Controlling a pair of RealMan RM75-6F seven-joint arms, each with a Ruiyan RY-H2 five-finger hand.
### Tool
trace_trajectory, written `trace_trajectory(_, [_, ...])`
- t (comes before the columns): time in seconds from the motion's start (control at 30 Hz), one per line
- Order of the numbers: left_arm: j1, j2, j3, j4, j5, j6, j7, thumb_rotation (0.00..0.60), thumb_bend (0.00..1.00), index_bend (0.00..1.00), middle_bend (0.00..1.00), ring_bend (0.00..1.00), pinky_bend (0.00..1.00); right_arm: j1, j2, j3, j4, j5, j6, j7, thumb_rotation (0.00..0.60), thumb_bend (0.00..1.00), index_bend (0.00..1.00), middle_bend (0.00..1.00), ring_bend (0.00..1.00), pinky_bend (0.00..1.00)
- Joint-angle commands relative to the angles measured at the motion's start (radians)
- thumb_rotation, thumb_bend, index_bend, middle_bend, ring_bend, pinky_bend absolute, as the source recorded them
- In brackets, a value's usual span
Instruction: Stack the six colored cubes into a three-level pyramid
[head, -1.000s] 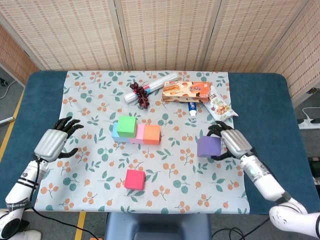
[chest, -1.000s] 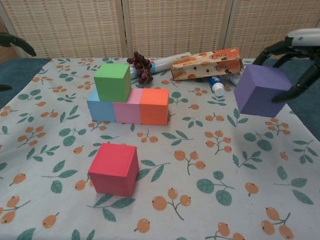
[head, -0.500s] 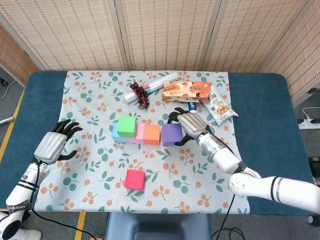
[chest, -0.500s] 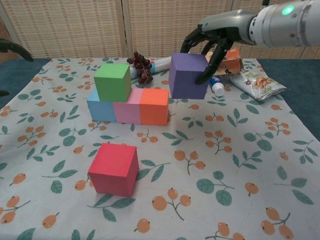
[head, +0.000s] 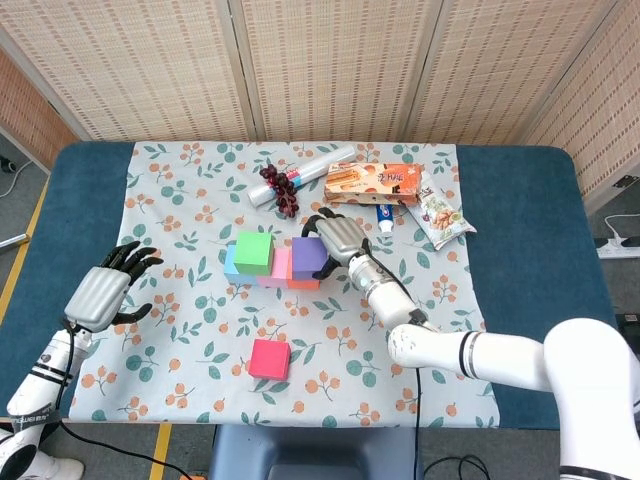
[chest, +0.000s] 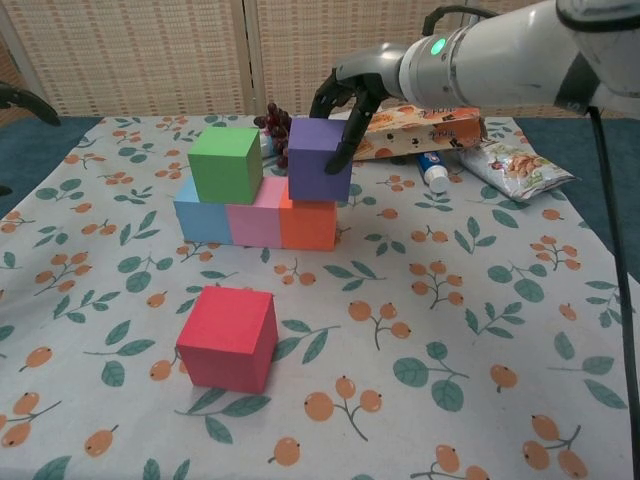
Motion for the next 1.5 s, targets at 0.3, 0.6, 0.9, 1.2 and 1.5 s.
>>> trace_trajectory(0.3, [0.01, -0.002, 0.001, 0.02, 0.02, 0.012, -0.035, 0.6, 0.28, 0.2, 0.12, 0.03, 0.11, 0.079, -0.054, 0.003, 0.056, 0.127, 0.033, -0.069, 0.6, 0.07, 0.4, 0.18, 0.03, 0.13])
trace_trajectory(0.6, [0.008, -0.006, 0.0, 0.033, 0.027, 0.006, -0.052, 0.6, 0.28, 0.2, 0.12, 0.03, 0.12, 0.106, -0.087, 0.007, 0.095, 0.17, 0.03, -0.097, 0.6, 0.07, 0.4, 0.18, 0.03, 0.12])
trace_trajectory(0.9, [0.006, -0.013, -0.002, 0.045, 0.03, -0.001, -0.065, 0.6, 0.28, 0.2, 0.12, 0.03, 0.11, 0.12, -0.109, 0.016, 0.127, 0.194, 0.02, -0.111, 0.6, 0.07, 0.39, 0.18, 0.03, 0.12])
trace_trajectory(1.2, [0.007, -0.017, -0.003, 0.053, 0.033, 0.0, -0.075, 0.6, 0.28, 0.2, 0.11, 0.03, 0.12, 0.132, -0.122, 0.025, 0.137, 0.211, 0.023, -0.126, 0.6, 0.07, 0.39, 0.18, 0.03, 0.11])
trace_trajectory(1.5, [0.009, -0.018, -0.001, 0.061, 0.034, -0.002, -0.086, 0.6, 0.28, 0.2, 0.11, 0.03, 0.11, 0.138, -0.132, 0.029, 0.149, 0.226, 0.027, -0.14, 0.6, 0.07, 0.39, 0.18, 0.03, 0.11])
